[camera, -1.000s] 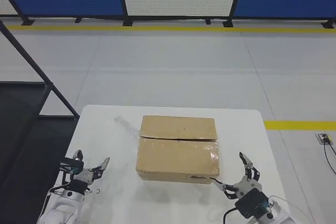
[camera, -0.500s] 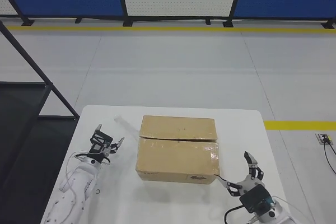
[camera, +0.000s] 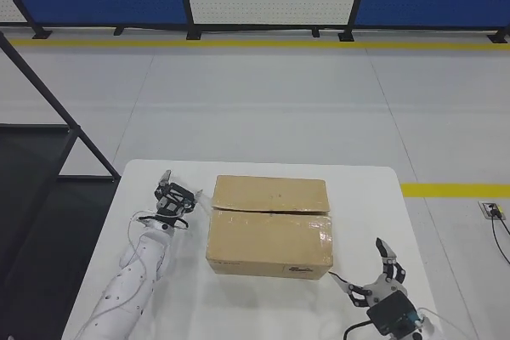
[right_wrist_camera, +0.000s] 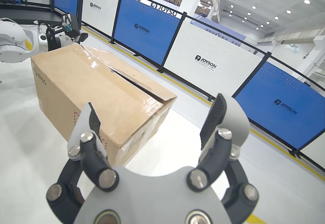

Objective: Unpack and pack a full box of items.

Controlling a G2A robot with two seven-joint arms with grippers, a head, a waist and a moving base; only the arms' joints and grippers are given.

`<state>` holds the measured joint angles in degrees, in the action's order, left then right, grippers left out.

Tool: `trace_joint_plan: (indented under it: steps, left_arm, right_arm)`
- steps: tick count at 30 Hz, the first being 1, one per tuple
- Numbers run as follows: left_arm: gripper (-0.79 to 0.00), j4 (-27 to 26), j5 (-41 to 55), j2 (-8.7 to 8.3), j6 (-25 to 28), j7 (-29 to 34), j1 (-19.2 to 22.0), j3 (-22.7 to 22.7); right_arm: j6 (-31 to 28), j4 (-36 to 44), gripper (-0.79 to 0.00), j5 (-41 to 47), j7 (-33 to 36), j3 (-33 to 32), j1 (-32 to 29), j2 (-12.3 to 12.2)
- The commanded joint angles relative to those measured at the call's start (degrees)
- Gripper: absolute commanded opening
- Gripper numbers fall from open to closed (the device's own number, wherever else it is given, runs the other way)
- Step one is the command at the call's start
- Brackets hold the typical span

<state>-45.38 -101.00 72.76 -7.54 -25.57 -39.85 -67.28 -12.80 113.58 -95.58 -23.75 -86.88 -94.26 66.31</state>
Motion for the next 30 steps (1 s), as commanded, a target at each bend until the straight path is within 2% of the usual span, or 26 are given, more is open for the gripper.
trace_joint_plan:
  steps: [1, 7, 17, 25, 30]
  left_arm:
    - [0.000, 0.9, 1.5, 0.09, -2.6, -2.5, 0.2, -0.9]
    - [0.000, -0.5, 6.7, -0.14, -8.5, -9.8, -3.3, -4.7]
    - [0.000, -7.9, 10.7, -0.92, -12.2, -12.1, -12.4, -9.7]
    - [0.000, -15.3, 9.7, -1.49, -12.8, -7.8, -19.9, -12.0]
    - [0.000, -20.9, 2.3, -2.54, -10.2, 0.9, -25.2, -13.3]
  right_arm:
    - [-0.3, 0.0, 0.000, -0.1, 0.2, 0.2, 0.3, 0.0]
    - [-1.7, -0.5, 0.000, -0.5, 0.5, 0.7, 2.2, 0.0]
    - [-4.2, -1.4, 0.000, -1.5, 0.4, 1.5, 5.2, -0.2]
    - [-5.8, -1.2, 0.000, -2.4, 0.5, 1.6, 6.2, -0.4]
    - [-6.4, -1.0, 0.000, -2.9, 0.8, 1.5, 6.4, -0.5]
